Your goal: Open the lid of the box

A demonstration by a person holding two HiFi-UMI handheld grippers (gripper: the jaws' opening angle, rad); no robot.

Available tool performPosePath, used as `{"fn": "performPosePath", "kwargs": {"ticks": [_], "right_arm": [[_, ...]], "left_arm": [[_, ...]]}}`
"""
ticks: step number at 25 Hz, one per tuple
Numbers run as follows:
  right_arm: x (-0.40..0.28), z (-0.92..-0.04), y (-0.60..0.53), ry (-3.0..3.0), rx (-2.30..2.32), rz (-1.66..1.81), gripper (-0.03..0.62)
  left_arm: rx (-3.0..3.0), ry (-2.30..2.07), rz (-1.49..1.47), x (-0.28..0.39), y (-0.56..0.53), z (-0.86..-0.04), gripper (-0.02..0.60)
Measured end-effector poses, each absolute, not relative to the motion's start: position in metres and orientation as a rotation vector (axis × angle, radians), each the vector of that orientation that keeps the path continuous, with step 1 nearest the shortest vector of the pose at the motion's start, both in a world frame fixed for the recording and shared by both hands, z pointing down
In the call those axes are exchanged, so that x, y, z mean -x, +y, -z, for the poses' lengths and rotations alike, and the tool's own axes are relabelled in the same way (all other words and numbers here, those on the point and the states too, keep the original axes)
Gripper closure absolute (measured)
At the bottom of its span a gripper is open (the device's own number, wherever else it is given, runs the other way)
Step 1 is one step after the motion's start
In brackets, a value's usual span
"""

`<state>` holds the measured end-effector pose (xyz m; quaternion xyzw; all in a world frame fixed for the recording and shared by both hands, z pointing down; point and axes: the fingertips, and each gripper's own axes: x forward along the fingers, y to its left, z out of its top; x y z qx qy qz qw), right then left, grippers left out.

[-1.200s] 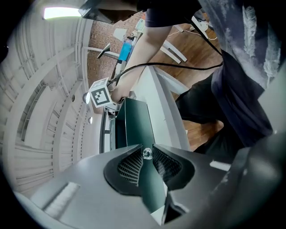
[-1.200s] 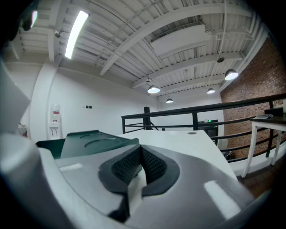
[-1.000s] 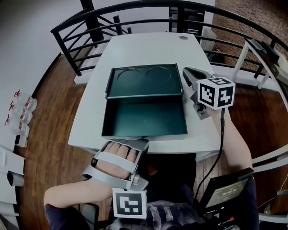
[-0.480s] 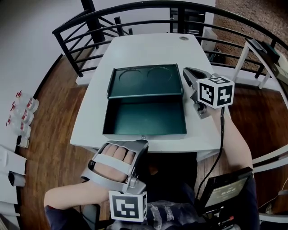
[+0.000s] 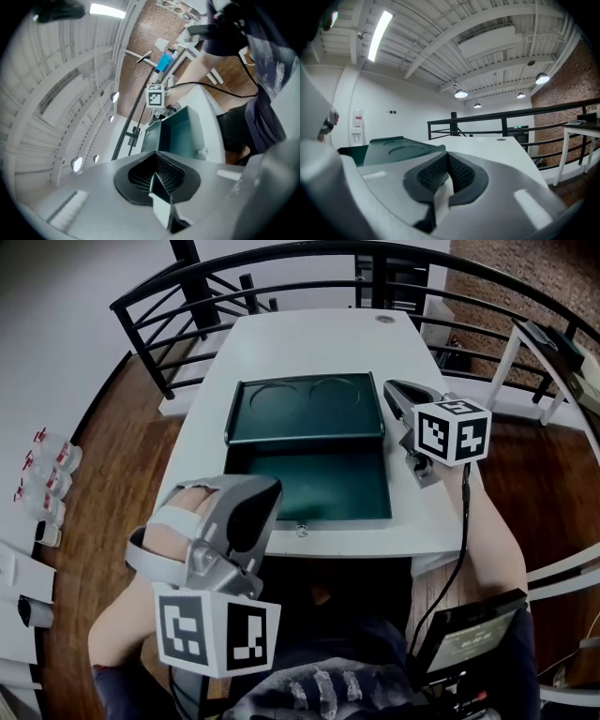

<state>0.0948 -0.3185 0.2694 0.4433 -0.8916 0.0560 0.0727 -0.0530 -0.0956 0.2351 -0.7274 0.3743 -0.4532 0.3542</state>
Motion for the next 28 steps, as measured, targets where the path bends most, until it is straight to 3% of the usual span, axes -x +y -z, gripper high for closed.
{"fn": "performPosePath", "kwargs": {"ticks": [9, 28], "right_arm": [[-0.101, -0.27, -0.316, -2.658, -1.366, -0.182, 0.591], [-0.092, -0.273, -0.32, -2.644, -1.37, -0.186, 0.591]], "left_arm": [[2.373, 1.114, 1.048, 0.111, -0.164, -0.226, 0.565], [2.473, 1.262, 0.945, 0.164, -0.191, -0.251, 0.565]]}}
